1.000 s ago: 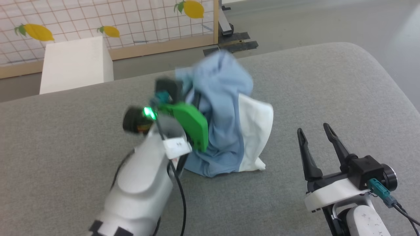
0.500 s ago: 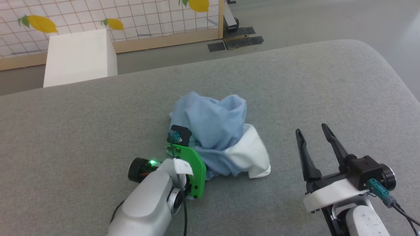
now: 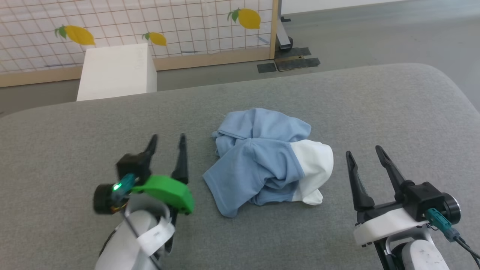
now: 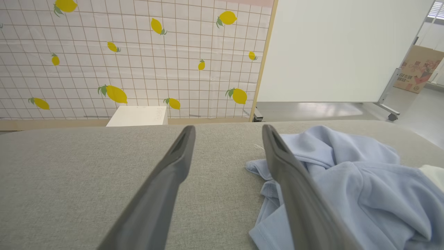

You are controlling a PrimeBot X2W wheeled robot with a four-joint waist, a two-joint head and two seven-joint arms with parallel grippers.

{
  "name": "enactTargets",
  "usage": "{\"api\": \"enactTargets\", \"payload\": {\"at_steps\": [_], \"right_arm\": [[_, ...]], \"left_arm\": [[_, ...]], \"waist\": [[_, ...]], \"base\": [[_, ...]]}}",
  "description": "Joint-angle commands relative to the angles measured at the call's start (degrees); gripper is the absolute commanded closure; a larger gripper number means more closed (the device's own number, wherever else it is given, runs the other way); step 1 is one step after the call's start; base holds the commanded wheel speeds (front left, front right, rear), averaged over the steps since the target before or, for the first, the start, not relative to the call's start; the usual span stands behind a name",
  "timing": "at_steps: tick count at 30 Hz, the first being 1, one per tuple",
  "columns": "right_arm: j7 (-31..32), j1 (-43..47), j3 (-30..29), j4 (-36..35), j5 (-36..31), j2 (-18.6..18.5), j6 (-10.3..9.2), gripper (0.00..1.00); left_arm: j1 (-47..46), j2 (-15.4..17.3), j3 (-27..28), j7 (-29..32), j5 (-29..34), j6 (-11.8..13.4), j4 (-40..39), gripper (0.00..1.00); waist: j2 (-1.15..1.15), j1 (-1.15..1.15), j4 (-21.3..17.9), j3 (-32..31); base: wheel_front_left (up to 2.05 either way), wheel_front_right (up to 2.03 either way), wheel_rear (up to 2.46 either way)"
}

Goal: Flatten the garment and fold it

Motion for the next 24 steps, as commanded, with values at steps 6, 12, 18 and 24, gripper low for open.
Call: {"api": "enactTargets", "payload": {"at_steps": [6,12,18,24], "right_arm": [[0.6,1.5,-0.9,-1.4,-0.6,0.0,-0.10,0.00],[0.9,1.4,-1.0,-2.0,-0.7,0.0,-0.10,0.00],[1.0,0.7,-0.3,-2.0,-0.4,0.0,-0.10,0.00],[0.7,0.2,-0.1,-1.5,0.2,0.0,-0.10,0.00]], "left_arm": [[11.0,1.3,7.9,-0.6,1.5,2.1,-12.6,0.00],[16.5,1.2,10.9,-0.6,3.2,1.4,-15.7,0.00],[12.1,0.1,8.0,0.6,3.7,-1.8,-11.0,0.00],[5.2,-1.6,4.2,6.0,3.2,-4.9,-3.6,0.00]], "waist": [[0.00,0.00,1.7,0.1],[0.00,0.00,2.0,0.9],[0.00,0.00,0.2,2.1],[0.00,0.00,-2.9,3.1]], "base": [[0.00,0.00,0.00],[0.00,0.00,0.00],[0.00,0.00,0.00],[0.00,0.00,0.00]]}}
